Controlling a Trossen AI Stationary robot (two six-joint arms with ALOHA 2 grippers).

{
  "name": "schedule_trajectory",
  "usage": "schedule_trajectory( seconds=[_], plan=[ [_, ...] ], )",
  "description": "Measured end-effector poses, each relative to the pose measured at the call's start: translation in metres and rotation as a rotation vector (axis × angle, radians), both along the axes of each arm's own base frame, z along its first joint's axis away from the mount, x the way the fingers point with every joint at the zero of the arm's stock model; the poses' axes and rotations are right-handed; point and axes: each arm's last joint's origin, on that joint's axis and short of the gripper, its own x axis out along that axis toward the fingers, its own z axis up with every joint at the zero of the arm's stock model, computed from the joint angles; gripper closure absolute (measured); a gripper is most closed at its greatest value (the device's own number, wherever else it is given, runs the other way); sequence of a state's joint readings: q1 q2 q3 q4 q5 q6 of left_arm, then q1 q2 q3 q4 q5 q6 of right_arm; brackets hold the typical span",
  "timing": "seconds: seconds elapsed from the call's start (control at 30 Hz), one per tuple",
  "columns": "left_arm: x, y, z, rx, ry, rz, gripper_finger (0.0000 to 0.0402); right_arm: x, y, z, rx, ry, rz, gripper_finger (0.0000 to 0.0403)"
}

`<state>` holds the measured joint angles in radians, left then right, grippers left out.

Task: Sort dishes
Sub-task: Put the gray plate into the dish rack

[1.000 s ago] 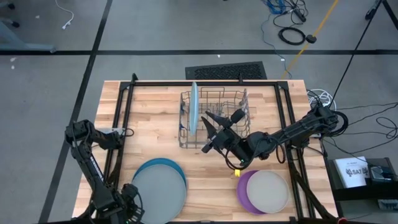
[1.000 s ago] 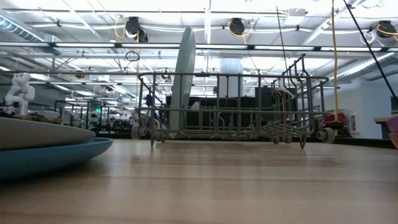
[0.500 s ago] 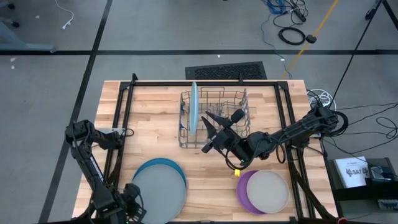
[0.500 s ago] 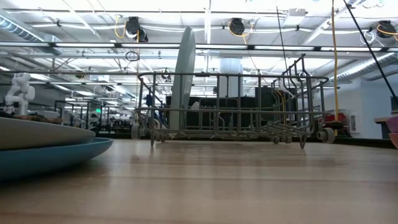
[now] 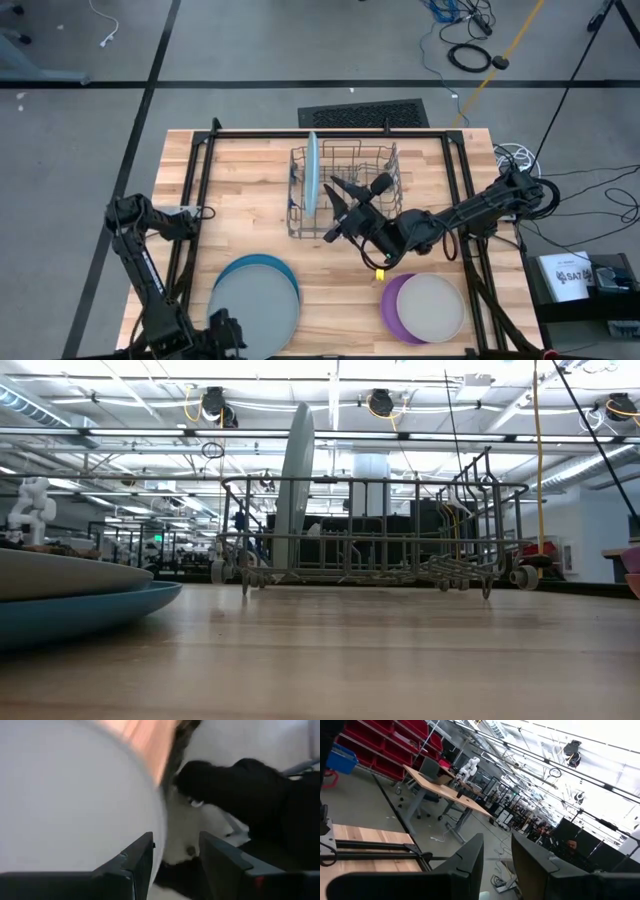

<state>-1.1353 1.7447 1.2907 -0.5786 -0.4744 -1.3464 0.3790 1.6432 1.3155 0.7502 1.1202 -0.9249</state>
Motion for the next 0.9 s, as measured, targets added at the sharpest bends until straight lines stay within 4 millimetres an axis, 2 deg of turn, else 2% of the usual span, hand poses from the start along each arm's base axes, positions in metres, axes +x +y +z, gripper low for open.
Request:
schedule_trajectory(
  seconds=[0.23,0.47,0.9],
  plan=[
    [0.016,0.0,-0.026,0.106,0.069,-0.064,0.0242,0.0,0.0,0.0,0.002,0.0,-0.004,0.0307],
    [0.032,-0.007,-0.053,0.057,0.175,-0.131,0.0242,0.0,-0.002,0.0,0.002,0.001,-0.01,0.0307],
    [0.034,-0.007,-0.054,0.06,0.205,-0.153,0.0242,0.001,-0.005,0.0,0.002,0.0,-0.018,0.0307]
  ],
)
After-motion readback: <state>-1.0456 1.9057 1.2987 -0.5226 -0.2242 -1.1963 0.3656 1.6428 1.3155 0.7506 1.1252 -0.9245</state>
